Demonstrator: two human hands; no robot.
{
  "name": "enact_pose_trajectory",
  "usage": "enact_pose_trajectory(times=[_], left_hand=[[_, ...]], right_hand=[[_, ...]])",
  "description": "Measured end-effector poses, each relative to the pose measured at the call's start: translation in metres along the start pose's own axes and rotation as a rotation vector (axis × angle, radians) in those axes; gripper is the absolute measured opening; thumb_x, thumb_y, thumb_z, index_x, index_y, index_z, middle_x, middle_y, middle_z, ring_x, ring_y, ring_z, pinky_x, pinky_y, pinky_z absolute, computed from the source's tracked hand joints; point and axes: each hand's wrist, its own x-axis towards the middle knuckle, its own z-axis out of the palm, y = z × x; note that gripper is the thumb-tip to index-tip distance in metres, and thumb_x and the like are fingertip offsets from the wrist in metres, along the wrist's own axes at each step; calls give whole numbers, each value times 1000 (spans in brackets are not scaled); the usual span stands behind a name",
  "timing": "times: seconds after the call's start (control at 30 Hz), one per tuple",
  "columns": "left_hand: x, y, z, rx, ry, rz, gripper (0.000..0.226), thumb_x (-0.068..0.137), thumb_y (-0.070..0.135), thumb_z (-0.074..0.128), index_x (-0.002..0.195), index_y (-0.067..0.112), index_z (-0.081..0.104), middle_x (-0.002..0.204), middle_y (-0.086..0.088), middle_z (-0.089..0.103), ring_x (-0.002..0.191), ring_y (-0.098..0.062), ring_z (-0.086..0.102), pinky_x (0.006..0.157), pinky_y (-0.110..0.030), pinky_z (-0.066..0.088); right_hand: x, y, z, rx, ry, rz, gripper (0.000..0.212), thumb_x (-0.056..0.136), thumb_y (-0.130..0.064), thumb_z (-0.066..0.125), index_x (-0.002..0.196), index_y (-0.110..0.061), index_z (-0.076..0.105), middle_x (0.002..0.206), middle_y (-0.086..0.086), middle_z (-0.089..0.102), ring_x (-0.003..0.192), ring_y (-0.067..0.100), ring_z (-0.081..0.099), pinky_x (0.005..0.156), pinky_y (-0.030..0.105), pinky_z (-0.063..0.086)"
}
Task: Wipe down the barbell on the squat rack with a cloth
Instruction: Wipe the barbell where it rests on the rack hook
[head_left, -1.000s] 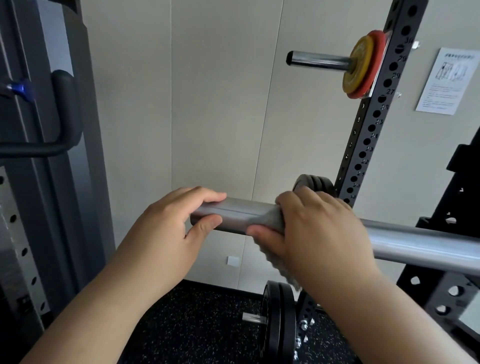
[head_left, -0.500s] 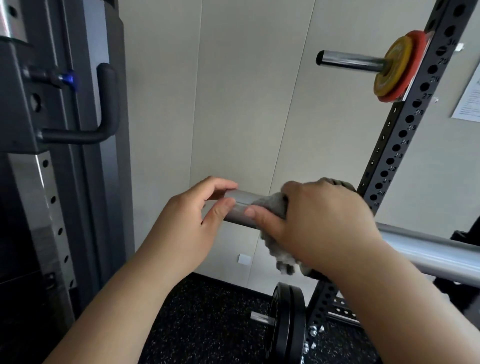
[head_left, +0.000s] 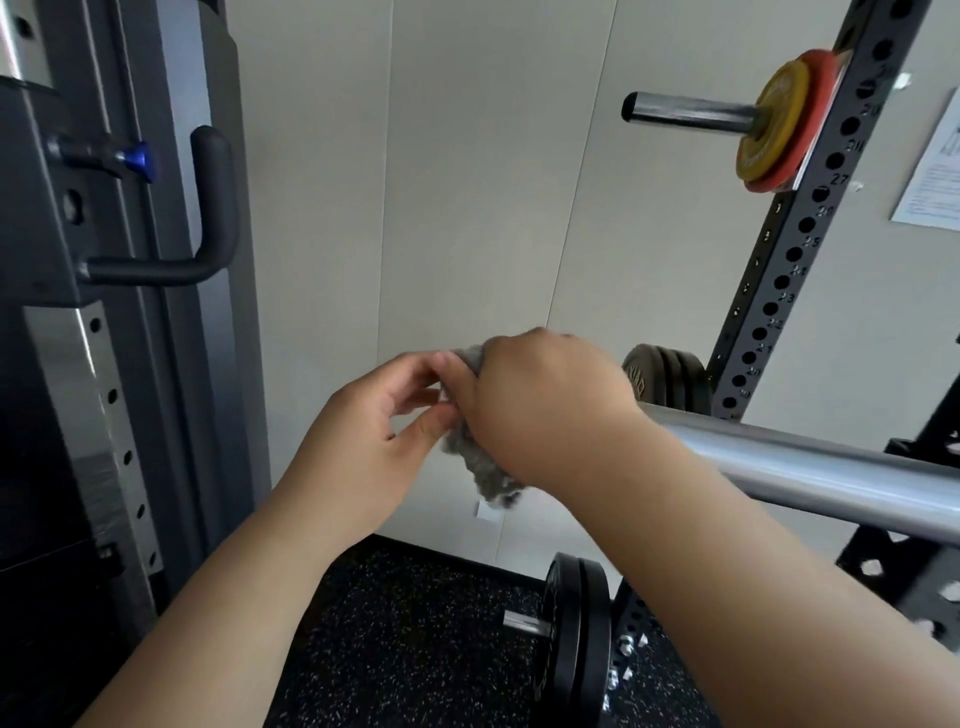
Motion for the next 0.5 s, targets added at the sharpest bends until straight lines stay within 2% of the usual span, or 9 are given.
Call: enact_pose_trajectory(times=[0.1,0.17,0.2,0.27,0.3,0.33,0.4,0.47,0.5], left_hand=[[1,-2,-4,20,-7,2,36,98,11,70,126,33,67,121,25,72,119,5,65,102,-16,48],[0,-3,-9,23,-42,3,40,99,11,67,133,32,64,126,26,71,124,6,62,107,-21,46],[0,-4,-10,31,-55,9,40,101,11,64,135,32,64,127,26,70,125,6,61,108,-22,45],[1,-6,-10,41,-59,24,38,103,12,61,135,32,63,128,26,70,123,7,61,108,-19,45],[1,-6,-9,42,-57,31,36,104,13,59,135,33,62,127,26,70,122,6,62,106,-17,45],[1,-5,-8,49,-53,36,34,105,14,56,132,34,62,125,26,70,120,5,63,104,-18,46],[0,-5,-5,44,-53,45,27,108,14,51,116,37,63,116,20,72,113,-3,66,101,-26,48],[1,-7,-3,29,-35,54,22,109,17,51,108,36,62,112,14,72,110,-10,68,100,-35,51],[2,-8,-3,17,-34,48,17,109,23,52,114,36,63,116,14,73,112,-9,68,102,-36,52]], right_hand=[[-12,5,10,55,95,-31,47,101,-67,36,103,-22,50,88,-1,49,74,25,53,60,34,40],[-27,17,5,-58,196,-65,50,100,-69,35,102,-21,51,83,-1,51,67,26,55,55,32,38],[-31,23,1,-104,212,-30,54,100,-69,27,101,-21,51,78,-2,49,65,24,51,54,31,35],[-25,26,-5,-113,124,11,62,101,-61,8,111,-24,57,74,-4,43,68,23,45,53,29,29],[-17,22,-6,-89,61,15,61,103,-54,6,116,-28,59,74,-5,41,72,24,46,54,29,31],[-8,14,-5,-45,27,14,52,106,-51,12,111,-31,60,73,-5,40,76,26,49,57,30,36],[1,-7,0,73,60,2,37,108,-53,31,88,-30,52,72,-6,40,80,29,57,63,34,42],[0,-12,13,88,141,9,43,105,-61,27,93,-26,50,83,-4,48,77,28,56,63,35,38],[-5,-7,21,49,211,-10,50,102,-63,25,101,-22,54,88,-2,52,74,28,57,62,35,37]])
